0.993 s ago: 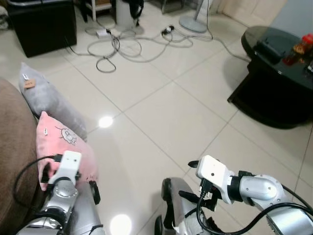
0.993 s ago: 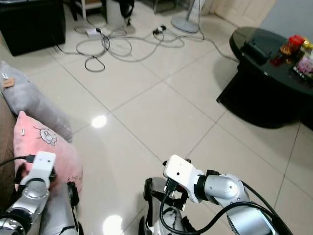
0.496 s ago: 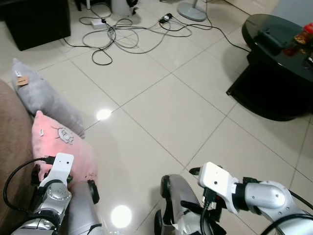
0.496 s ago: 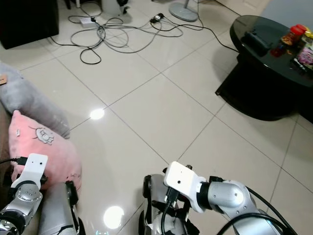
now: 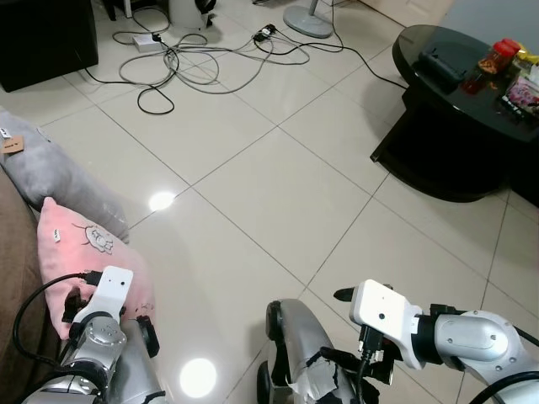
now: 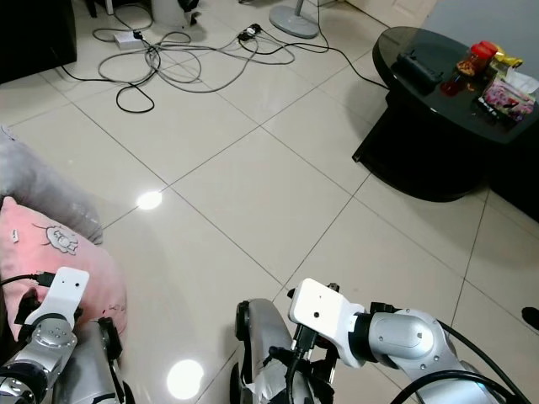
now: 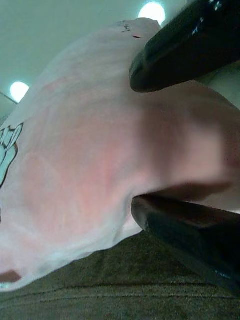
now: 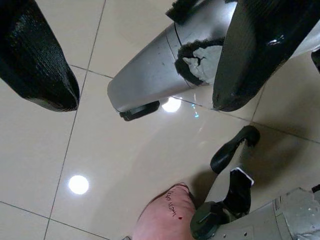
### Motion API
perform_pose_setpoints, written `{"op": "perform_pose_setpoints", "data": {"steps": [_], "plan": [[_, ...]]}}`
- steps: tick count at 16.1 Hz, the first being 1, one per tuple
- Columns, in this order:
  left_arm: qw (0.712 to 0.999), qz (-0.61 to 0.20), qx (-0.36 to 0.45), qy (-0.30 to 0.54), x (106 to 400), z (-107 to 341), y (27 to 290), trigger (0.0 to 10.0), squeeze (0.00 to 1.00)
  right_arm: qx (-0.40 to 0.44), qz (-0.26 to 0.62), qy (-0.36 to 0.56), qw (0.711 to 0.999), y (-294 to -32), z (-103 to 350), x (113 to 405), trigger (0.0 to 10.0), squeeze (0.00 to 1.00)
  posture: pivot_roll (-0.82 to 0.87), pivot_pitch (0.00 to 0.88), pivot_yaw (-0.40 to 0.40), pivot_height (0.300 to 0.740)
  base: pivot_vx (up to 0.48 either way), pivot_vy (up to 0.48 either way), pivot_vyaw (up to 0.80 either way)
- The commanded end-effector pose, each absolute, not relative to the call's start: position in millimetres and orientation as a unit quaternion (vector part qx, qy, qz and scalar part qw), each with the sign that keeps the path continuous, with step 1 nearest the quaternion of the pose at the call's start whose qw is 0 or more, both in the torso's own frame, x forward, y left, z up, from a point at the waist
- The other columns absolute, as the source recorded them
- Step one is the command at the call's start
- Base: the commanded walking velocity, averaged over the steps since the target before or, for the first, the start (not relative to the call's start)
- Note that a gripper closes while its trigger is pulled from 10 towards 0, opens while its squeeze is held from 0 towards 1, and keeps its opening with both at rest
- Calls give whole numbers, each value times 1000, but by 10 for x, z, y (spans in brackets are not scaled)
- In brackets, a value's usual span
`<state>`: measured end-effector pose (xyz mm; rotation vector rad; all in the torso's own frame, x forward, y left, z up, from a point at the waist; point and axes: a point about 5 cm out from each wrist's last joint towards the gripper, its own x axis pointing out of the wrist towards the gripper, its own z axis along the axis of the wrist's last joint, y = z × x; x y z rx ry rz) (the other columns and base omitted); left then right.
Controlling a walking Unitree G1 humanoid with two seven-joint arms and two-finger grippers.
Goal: Move the pillow to the sofa from floor
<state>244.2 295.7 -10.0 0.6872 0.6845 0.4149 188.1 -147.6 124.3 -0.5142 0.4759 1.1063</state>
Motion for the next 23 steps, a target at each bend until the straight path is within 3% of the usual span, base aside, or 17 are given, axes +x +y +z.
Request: {"op": "perform_pose_setpoints", "data": {"steps": [1,10,23], "plan": [[853,188,342,347,2343,-188,2941,0,0,-238,509,232,794,-1545,1263,1863,10000,0,-342,142,-278,563,0,0,0],[851,190,342,351,2298,-211,2958,0,0,-246,514,234,788,-1568,1266,1887,10000,0,-338,136,-297,563,0,0,0],[861,173,334,342,2404,-165,2909,0,0,-252,496,225,800,-1566,1186,2069,10000,0,-305,76,-262,563,0,0,0]]}}
